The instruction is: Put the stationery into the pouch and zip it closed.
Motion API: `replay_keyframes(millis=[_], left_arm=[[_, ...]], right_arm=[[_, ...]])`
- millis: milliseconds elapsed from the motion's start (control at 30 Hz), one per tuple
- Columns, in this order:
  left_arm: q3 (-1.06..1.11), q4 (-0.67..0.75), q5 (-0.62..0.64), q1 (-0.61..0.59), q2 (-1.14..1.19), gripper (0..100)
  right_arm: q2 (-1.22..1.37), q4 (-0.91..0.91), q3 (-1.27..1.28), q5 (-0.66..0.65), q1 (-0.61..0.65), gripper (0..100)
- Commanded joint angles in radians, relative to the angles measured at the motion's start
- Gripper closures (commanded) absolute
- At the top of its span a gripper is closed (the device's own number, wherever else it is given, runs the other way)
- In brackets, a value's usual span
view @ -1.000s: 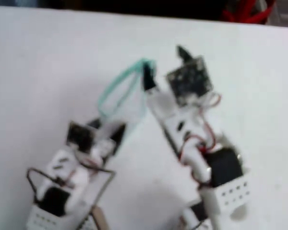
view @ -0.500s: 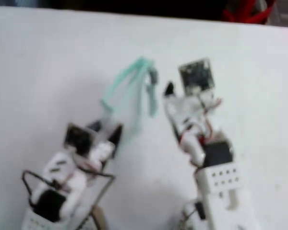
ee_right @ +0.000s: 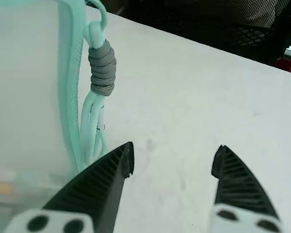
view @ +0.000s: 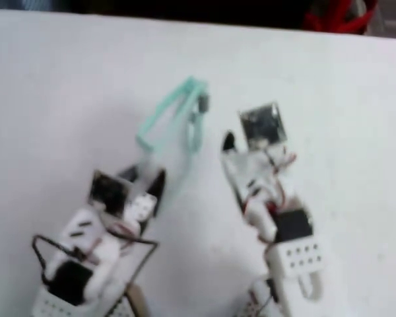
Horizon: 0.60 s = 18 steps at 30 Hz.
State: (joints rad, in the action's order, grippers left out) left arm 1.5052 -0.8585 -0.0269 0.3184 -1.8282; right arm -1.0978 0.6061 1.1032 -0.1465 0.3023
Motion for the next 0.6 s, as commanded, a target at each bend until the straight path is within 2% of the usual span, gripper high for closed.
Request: replay_keyframes(millis=[0, 133, 300, 467, 567], left_arm=[[0.032, 0.074, -0.051, -0.001, 0.002, 95], [0.072, 0.115, -0.066, 0.001, 0.002, 95], [0.066, 0.077, -0.069, 0.062, 0.002, 96], [0.072, 0.063, -0.183, 0.134, 0.002, 98], [0.072, 0.06, -0.203, 0.137, 0.002, 98]], right_arm=[[-0.211, -0.094, 0.147, 0.008, -0.001, 74.4], [-0.472, -0.186, 0.354, 0.002, 0.054, 74.5], [-0.688, -0.196, 0.486, -0.003, 0.119, 74.5], [-0.657, -0.283, 0.496, -0.003, 0.117, 74.5], [-0.553, -0.369, 0.489, -0.003, 0.116, 74.5]])
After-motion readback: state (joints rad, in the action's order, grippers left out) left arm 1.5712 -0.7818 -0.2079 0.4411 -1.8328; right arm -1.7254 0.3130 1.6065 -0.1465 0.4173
